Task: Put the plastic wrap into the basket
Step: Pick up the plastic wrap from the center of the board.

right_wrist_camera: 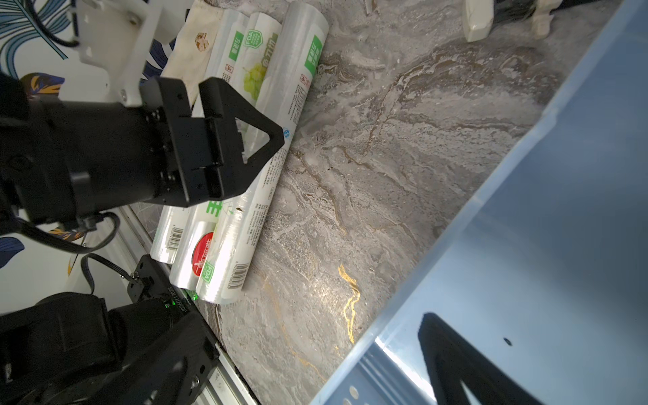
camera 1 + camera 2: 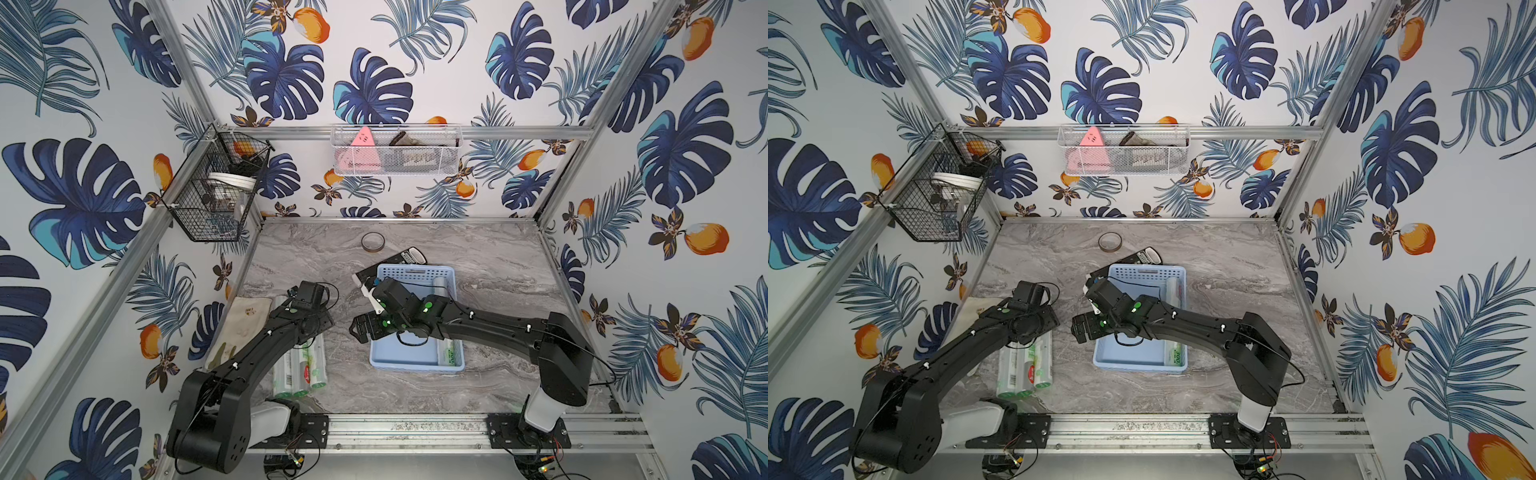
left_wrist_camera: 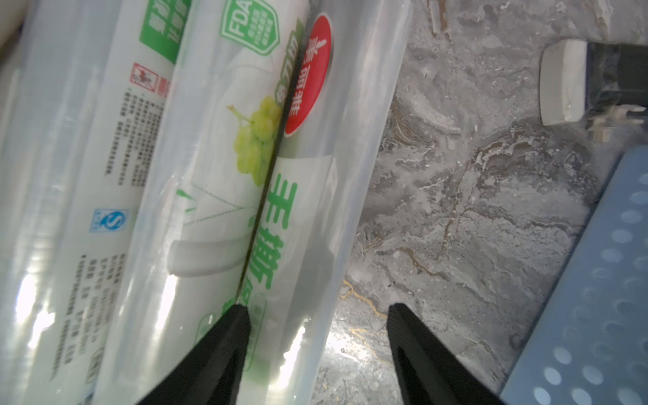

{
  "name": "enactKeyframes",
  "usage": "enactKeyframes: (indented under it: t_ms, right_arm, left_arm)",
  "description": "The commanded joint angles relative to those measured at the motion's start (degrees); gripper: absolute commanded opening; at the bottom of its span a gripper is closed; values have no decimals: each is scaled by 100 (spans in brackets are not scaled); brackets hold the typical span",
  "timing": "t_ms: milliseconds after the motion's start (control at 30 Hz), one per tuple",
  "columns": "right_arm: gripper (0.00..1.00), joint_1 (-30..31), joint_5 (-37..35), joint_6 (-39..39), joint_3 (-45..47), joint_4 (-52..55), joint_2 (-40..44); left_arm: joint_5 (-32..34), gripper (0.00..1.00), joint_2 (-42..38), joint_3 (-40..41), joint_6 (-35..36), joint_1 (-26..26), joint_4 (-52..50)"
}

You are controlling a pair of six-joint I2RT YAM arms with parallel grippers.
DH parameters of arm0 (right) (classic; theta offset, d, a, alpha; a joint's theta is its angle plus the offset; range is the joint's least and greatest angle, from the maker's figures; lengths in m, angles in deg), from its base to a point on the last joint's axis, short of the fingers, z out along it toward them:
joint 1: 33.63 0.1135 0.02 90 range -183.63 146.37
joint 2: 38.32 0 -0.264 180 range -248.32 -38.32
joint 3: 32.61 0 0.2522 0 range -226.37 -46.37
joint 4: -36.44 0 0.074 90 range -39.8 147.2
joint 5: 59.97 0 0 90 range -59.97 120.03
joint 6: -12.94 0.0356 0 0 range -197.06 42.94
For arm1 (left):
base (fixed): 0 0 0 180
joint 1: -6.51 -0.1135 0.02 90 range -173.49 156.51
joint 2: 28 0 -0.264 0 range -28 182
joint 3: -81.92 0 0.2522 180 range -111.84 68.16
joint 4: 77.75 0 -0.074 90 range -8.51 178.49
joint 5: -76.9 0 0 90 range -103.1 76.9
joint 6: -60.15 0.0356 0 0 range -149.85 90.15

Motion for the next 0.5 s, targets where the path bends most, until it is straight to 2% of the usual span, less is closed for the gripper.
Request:
enactKeyframes:
  t_ms: [0, 467]
  right_arm:
    - [100, 9, -52, 43, -56, 39, -53]
    - [100, 9, -153, 102, 32, 45, -38]
  left_arm:
    - [178, 71, 51, -59, 130, -12, 23]
    - [-169, 67, 649, 8, 267, -12, 458]
